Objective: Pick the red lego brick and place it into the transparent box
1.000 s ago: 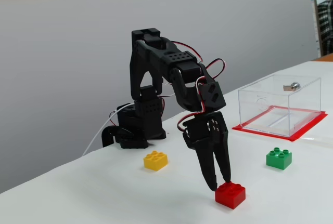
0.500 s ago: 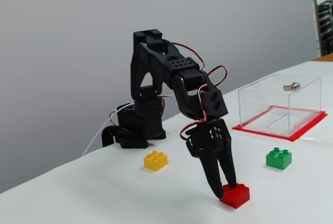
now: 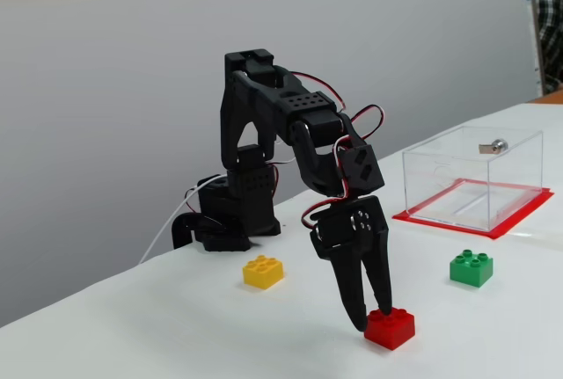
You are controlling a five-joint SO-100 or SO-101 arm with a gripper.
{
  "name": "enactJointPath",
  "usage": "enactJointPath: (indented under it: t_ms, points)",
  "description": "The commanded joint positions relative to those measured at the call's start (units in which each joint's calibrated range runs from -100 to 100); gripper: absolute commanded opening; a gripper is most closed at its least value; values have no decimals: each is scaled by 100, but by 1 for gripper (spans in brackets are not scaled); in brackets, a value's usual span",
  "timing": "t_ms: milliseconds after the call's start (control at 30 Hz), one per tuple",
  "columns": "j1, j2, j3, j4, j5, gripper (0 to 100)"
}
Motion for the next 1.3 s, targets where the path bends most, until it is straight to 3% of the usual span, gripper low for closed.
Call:
enactJointPath:
  t_ms: [0,1267]
  points:
    - [-114,-384,-231,-29,-172,24]
    - [-402,-19,321,-12,-417,25]
